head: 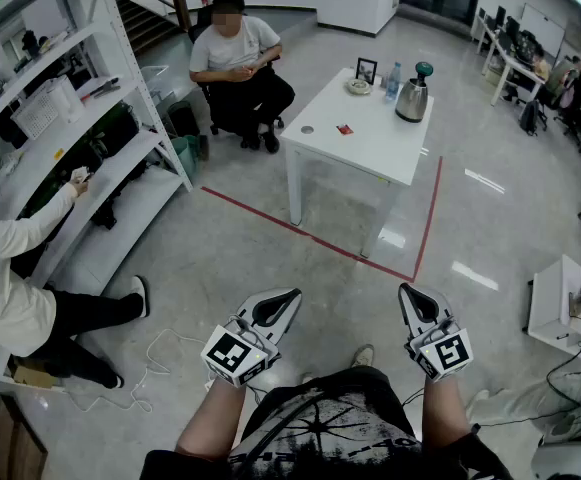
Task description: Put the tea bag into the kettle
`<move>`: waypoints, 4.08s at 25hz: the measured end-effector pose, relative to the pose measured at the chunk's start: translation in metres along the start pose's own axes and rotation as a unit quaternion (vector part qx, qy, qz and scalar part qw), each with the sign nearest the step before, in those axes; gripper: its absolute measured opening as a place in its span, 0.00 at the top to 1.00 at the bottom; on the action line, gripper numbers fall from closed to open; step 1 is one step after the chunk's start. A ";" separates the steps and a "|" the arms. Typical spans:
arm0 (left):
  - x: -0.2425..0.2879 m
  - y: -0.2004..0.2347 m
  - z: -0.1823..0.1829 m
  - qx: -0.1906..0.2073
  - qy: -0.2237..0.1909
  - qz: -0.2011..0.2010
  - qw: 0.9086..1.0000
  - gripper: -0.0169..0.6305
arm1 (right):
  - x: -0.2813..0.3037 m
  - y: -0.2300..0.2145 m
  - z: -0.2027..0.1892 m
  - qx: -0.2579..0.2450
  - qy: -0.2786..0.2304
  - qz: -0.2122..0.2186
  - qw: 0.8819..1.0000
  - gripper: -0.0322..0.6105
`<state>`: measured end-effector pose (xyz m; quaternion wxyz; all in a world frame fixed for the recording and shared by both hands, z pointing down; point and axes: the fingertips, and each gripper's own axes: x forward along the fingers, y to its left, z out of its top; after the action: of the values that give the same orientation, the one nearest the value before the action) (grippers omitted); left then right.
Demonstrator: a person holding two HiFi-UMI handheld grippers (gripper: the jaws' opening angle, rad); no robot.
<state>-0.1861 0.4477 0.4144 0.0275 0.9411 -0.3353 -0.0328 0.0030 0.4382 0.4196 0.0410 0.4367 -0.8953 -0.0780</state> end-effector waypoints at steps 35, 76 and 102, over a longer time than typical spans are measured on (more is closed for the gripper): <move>-0.003 0.032 -0.027 -0.014 0.029 0.015 0.999 0.96 | 0.042 0.009 -0.025 0.031 0.035 0.036 0.998 0.95; 0.321 0.165 -0.019 0.006 0.062 0.072 0.995 0.96 | 0.203 -0.284 -0.093 0.059 0.040 0.132 0.989 0.95; 0.419 0.227 -0.026 -0.022 0.043 0.024 0.999 0.96 | 0.247 -0.362 -0.106 0.062 0.035 0.088 0.994 0.95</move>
<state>-0.0027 0.0080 0.4393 0.0631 0.9324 -0.3558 0.0007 0.1467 0.0133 0.4622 0.0519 0.3602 -0.9314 -0.0035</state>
